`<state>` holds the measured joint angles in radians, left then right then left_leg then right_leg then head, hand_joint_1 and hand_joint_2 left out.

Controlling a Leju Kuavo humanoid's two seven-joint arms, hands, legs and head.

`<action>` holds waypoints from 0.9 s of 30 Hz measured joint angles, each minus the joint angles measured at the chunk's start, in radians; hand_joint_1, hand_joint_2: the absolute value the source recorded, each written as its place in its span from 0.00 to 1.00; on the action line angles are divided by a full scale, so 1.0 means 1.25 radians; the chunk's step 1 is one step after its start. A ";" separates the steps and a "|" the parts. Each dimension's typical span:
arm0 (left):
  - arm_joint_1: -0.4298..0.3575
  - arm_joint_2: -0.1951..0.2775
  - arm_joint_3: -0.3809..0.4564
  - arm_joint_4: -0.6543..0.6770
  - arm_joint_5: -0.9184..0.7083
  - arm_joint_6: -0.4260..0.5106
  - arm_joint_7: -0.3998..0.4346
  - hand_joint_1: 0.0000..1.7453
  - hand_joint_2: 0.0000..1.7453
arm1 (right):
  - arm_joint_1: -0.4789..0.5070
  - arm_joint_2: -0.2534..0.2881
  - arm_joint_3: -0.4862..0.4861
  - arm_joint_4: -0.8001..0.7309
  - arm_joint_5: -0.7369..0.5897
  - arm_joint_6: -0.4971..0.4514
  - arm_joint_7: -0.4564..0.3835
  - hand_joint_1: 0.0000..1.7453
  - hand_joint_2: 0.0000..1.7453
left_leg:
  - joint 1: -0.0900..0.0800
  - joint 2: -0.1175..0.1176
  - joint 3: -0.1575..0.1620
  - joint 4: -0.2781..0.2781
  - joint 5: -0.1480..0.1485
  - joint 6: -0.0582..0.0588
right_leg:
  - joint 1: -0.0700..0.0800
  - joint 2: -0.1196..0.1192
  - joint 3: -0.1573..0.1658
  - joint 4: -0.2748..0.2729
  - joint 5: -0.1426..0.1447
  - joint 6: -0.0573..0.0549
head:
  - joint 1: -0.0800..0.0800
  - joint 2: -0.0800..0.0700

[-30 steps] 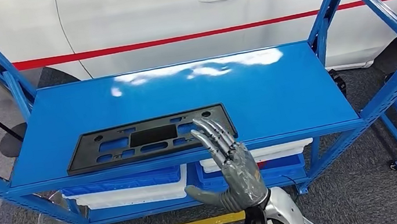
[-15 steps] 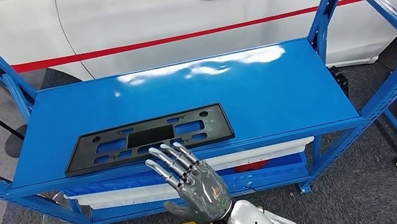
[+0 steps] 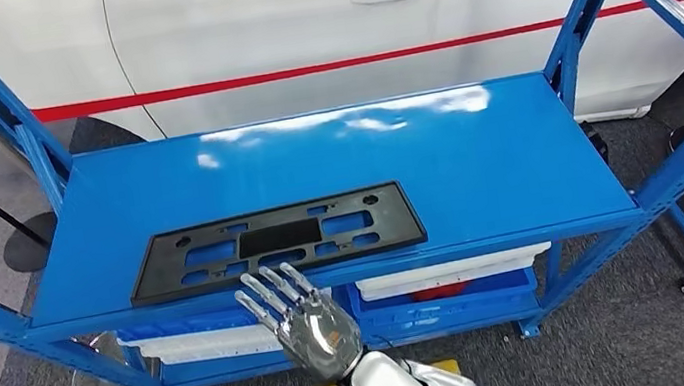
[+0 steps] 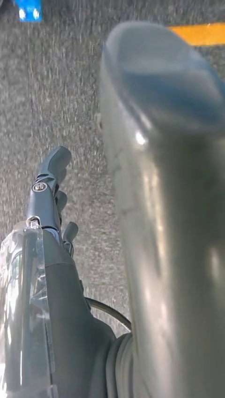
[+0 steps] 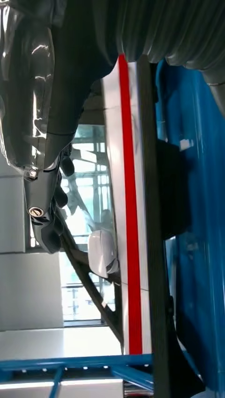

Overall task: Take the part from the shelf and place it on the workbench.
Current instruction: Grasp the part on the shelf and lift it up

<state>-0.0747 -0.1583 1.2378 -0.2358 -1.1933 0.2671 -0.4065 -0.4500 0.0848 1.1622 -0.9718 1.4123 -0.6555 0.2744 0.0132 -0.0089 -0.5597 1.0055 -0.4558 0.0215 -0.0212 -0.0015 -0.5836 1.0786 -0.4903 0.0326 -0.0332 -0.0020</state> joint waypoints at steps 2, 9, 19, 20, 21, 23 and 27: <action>-0.001 0.002 0.000 0.000 -0.003 -0.014 -0.004 0.00 0.00 | -0.011 0.016 0.001 0.049 0.024 -0.006 0.014 0.00 1.00 | -0.002 0.001 0.006 -0.001 -0.003 0.007 | 0.001 0.000 -0.053 0.090 -0.038 0.001 | 0.001 0.000; 0.000 0.006 0.000 0.001 -0.020 -0.061 -0.015 0.00 0.00 | -0.031 0.054 -0.010 0.169 0.104 -0.023 0.050 0.00 1.00 | -0.017 -0.004 0.045 -0.001 -0.037 0.009 | 0.020 0.000 -0.071 0.005 0.060 -0.031 | 0.000 0.000; 0.000 0.019 0.000 0.003 -0.026 -0.077 -0.015 0.00 0.00 | -0.043 0.075 -0.049 0.227 0.124 -0.030 0.050 0.00 1.00 | -0.003 0.002 -0.064 0.209 -0.122 -0.040 | 0.014 0.002 -0.001 -0.055 0.037 -0.057 | -0.005 0.000; 0.001 0.020 0.000 0.003 -0.026 -0.076 -0.014 0.00 0.00 | -0.039 0.075 -0.053 0.229 0.124 -0.031 0.044 0.00 1.00 | 0.001 0.002 -0.081 0.217 -0.123 -0.044 | 0.012 0.003 0.006 -0.054 0.031 -0.056 | -0.005 0.000; 0.002 0.021 0.000 0.003 -0.026 -0.073 -0.014 0.00 0.00 | -0.034 0.076 -0.058 0.230 0.124 -0.031 0.035 0.00 1.00 | 0.004 0.002 -0.085 0.197 -0.104 -0.047 | 0.011 0.004 0.013 -0.053 0.025 -0.053 | -0.005 0.000; 0.003 0.023 0.000 0.003 -0.028 -0.068 -0.014 0.00 0.00 | -0.023 0.079 -0.073 0.231 0.124 -0.031 0.016 0.00 1.00 | 0.011 0.003 -0.066 0.102 -0.026 -0.053 | 0.007 0.005 0.027 -0.049 0.012 -0.045 | -0.005 0.000; 0.003 0.024 0.000 0.005 -0.030 -0.066 -0.010 0.00 0.00 | -0.006 0.085 -0.113 0.231 0.124 -0.030 -0.032 0.00 1.00 | 0.006 0.006 -0.056 0.021 0.020 -0.033 | 0.008 0.007 0.030 -0.044 -0.004 -0.026 | -0.004 0.000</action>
<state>-0.0707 -0.1277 1.2377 -0.2300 -1.2312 0.1849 -0.4192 -0.4581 0.1917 1.0206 -0.6827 1.5679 -0.6926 0.2345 0.0213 -0.0017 -0.6302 1.0320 -0.4304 -0.0202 -0.0109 0.0074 -0.5459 1.0239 -0.4951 0.0006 -0.0383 -0.0019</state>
